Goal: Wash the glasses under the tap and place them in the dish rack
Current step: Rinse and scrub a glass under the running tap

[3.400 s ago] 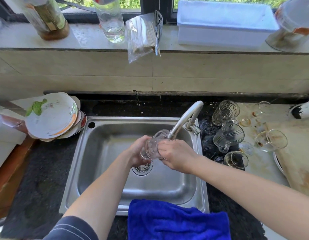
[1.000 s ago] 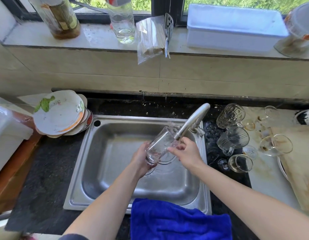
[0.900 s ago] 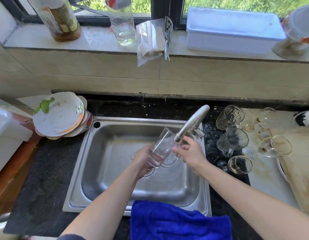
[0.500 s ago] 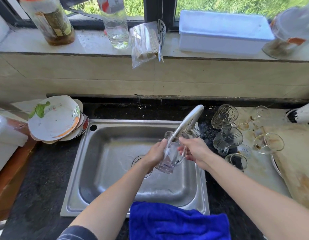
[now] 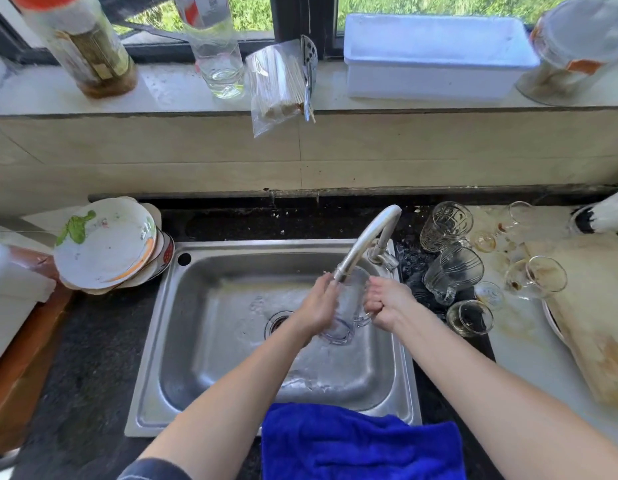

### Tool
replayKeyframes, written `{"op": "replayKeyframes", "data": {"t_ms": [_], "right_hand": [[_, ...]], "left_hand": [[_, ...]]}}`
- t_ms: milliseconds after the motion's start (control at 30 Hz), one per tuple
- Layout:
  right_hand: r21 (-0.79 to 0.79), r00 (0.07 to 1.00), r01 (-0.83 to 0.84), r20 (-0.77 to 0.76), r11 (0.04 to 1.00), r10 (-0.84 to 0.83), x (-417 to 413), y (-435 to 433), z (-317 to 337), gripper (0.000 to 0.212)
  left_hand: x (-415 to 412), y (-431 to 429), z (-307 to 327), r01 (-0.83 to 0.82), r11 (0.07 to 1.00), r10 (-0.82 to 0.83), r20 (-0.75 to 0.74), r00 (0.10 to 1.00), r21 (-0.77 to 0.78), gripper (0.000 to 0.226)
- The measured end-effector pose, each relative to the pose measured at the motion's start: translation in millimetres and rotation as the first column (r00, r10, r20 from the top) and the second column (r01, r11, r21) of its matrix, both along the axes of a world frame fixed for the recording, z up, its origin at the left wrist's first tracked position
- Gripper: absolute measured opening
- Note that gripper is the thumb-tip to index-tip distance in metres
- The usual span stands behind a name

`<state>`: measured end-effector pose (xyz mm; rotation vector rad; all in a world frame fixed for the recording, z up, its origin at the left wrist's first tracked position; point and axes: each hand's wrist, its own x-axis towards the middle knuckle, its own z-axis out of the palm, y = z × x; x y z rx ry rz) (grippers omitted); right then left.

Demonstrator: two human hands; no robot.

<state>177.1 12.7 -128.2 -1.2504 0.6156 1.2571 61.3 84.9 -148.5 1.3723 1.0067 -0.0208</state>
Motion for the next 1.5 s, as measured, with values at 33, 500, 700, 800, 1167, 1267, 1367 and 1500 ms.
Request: {"op": "replayKeyframes", "data": {"t_ms": [33, 500, 700, 800, 1167, 1267, 1367, 1500], "right_hand": [[-0.013, 0.999, 0.034, -0.015, 0.999, -0.034, 2, -1, -2, 0.04], [0.128, 0.953, -0.248, -0.148, 0.96, 0.266, -3, -1, -17, 0.017], [-0.033, 0.828, -0.53, 0.197, 0.847, 0.525, -12, -12, 3, 0.023], [-0.06, 0.833, -0.485, 0.274, 0.873, 0.481, -14, -2, 4, 0.03], [-0.181, 0.403, -0.876, 0.235, 0.448, 0.884, 28, 18, 16, 0.043], [-0.26, 0.387, -0.842, 0.32, 0.473, 0.865, 20, 28, 11, 0.042], [-0.429, 0.406, -0.595, 0.57, 0.68, 0.714, 0, 33, 2, 0.047], [-0.25, 0.469, -0.431, 0.759, 0.867, 0.452, -44, 22, 1, 0.027]], "left_hand": [[-2, -2, 0, 0.023, 1.0, -0.023, -0.011, 1.0, -0.009, 0.038], [-16, 44, 11, -0.085, 0.993, 0.081, 0.056, 0.995, 0.076, 0.041], [-12, 43, 4, -0.52, 0.854, 0.52, -0.028, 0.853, 0.012, 0.039], [-10, 39, 11, -0.521, 0.852, 0.52, -0.031, 0.854, -0.045, 0.033], [-27, 68, 19, 0.022, 0.953, -0.091, -0.219, 0.971, -0.301, 0.025], [-27, 58, 10, 0.084, 0.928, -0.175, -0.225, 0.959, -0.363, 0.021], [-23, 47, 5, -0.128, 0.905, 0.054, -0.189, 0.981, -0.406, 0.01], [-20, 46, -3, -0.336, 0.82, 0.276, -0.196, 0.941, -0.463, 0.017]]}}
